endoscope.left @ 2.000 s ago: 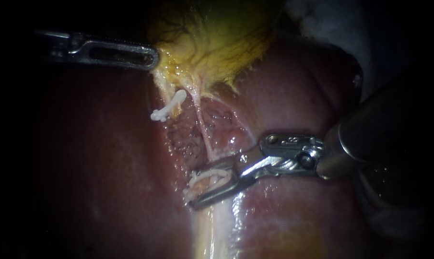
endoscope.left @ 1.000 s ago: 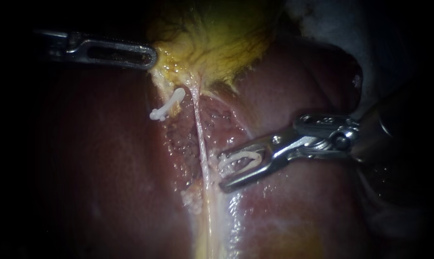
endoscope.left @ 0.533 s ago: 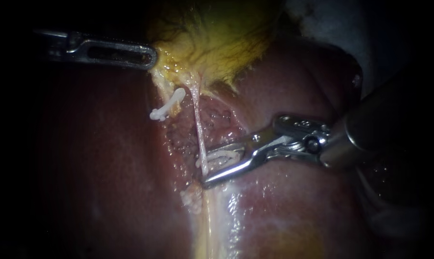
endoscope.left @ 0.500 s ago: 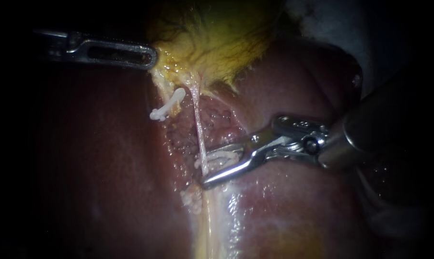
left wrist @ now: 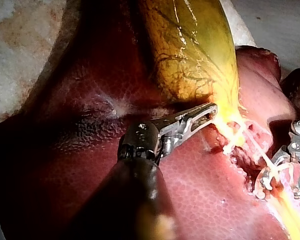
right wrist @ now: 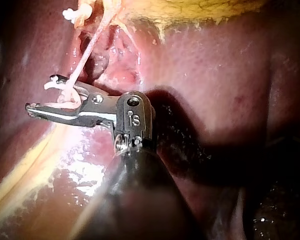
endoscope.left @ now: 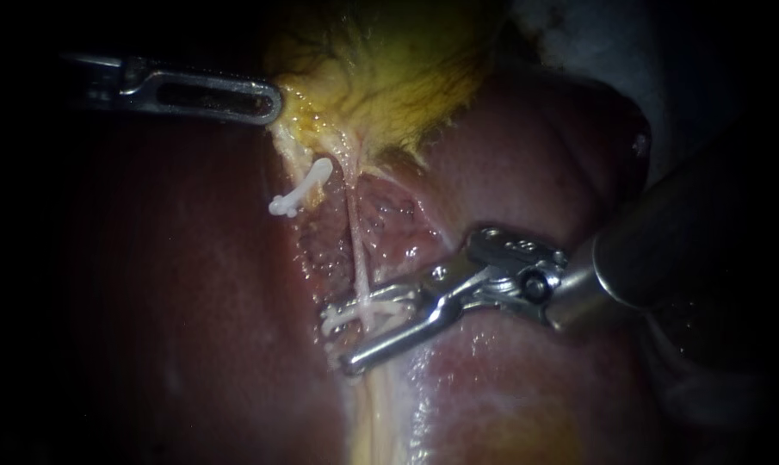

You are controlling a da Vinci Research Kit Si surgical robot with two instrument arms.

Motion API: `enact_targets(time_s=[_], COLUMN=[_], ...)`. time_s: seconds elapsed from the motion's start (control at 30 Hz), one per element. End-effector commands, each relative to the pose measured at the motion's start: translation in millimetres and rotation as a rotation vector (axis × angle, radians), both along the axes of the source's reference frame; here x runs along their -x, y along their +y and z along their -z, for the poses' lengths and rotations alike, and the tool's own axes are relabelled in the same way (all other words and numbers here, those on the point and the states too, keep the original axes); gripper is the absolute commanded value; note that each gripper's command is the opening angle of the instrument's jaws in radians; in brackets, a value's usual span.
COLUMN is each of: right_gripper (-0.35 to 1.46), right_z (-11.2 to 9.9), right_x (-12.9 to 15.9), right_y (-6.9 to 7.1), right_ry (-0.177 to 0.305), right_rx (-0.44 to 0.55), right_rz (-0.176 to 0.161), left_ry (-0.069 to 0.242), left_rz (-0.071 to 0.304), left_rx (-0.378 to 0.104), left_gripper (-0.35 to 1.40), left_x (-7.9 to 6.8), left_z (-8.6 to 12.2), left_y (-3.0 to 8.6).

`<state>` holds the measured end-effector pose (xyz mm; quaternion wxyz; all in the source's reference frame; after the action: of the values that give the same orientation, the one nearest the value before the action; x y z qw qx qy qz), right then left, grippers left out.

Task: Clipping first clip right tube

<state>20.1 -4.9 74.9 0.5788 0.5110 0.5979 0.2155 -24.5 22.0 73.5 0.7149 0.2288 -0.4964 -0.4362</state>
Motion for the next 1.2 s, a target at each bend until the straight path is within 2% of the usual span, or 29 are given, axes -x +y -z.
enact_targets(time_s=[0.03,0.17,0.3,0.5,0.73,0.8,1.2], right_gripper=[0.50,0.48,0.41,0.08,-0.17,-0.35,-0.35], right_z=[0.0,0.4,0.4,0.0,-0.2,-0.2,-0.4], right_x=[-0.2,-0.4,-0.5,-0.5,-0.6,-0.7,-0.7], right_y=[-0.2,-0.5,-0.5,0.3,0.5,0.5,0.4], right_ry=[0.014,0.050,0.057,0.067,0.080,0.080,0.049], right_rx=[0.012,0.047,0.090,0.110,0.147,0.147,0.164], right_rz=[0.010,0.030,0.031,0.026,0.012,0.012,0.034], left_ry=[0.000,0.000,0.000,0.000,0.000,0.000,0.000], left_rz=[0.000,0.000,0.000,0.000,0.000,0.000,0.000], left_rx=[0.000,0.000,0.000,-0.001,-0.001,-0.001,-0.002], left_gripper=[-0.35,-0.35,-0.35,-0.35,-0.35,-0.35,-0.35], left_x=[0.0,0.0,0.0,0.0,0.0,0.0,-0.1], left_z=[0.0,0.0,0.0,0.0,0.1,0.1,0.2], left_y=[0.0,0.0,0.0,0.0,0.1,0.1,0.2])
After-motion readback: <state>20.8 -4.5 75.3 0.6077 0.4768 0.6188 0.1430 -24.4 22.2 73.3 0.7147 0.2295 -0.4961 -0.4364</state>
